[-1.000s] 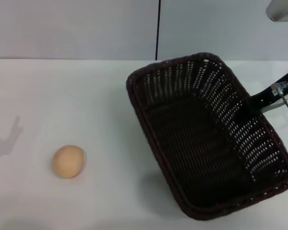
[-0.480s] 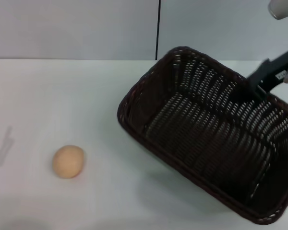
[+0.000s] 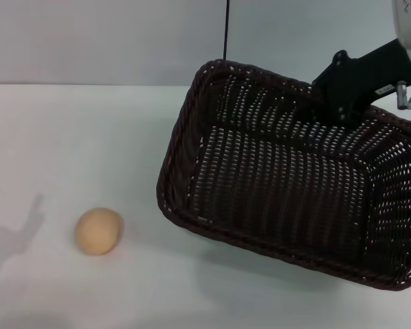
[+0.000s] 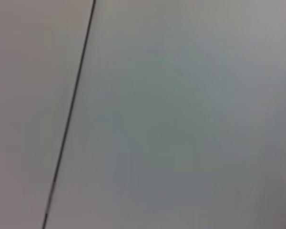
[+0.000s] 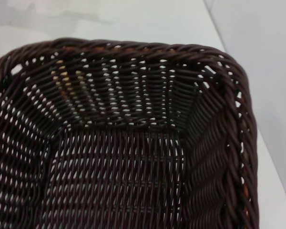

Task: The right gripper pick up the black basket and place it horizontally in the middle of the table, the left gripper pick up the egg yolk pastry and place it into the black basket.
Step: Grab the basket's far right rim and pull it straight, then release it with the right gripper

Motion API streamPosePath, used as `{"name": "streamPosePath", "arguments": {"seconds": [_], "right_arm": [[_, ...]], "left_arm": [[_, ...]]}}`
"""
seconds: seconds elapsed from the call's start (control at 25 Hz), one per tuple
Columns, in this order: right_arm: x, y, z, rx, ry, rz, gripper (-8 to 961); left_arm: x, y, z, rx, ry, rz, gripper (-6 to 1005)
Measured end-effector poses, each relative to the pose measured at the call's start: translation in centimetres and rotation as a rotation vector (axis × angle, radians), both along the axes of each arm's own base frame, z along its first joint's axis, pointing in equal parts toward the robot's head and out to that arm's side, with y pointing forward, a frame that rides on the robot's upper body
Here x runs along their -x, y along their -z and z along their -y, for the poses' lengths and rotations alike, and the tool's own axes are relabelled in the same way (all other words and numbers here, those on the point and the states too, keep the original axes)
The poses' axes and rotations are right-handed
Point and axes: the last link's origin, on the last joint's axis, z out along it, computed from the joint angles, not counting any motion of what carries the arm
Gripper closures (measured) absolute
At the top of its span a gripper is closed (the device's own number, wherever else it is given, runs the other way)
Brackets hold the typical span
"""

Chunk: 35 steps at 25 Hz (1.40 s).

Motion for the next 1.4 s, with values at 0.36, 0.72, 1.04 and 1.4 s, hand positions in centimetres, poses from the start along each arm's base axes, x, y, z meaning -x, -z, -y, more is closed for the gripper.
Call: {"name": "streamPosePath", "arguments": {"seconds": [0.36,0.72,1.04,1.4], "right_arm": [[0.2,-0.4,-0.8,0.021,-0.127,0.131,808],[-0.6,2.0,-0.8,0.044,-0.166,0.145,793],[-0.9,2.8,-0.7,0.013,-0.187,0.125,774],[-1.2,3.4,-0.4,0.010,-0.162,0.119,751]], "left_arm": [[-0.6,0.9,0.5,0.067,0.031,0.060,188],[-0.8,1.3,1.4,0.079,0.032,0.094,190],[-0.9,1.6,1.5,0.092,0.032,0.101,192],[-1.0,1.6,1.4,0.095,0.035,0.102,193]]}}
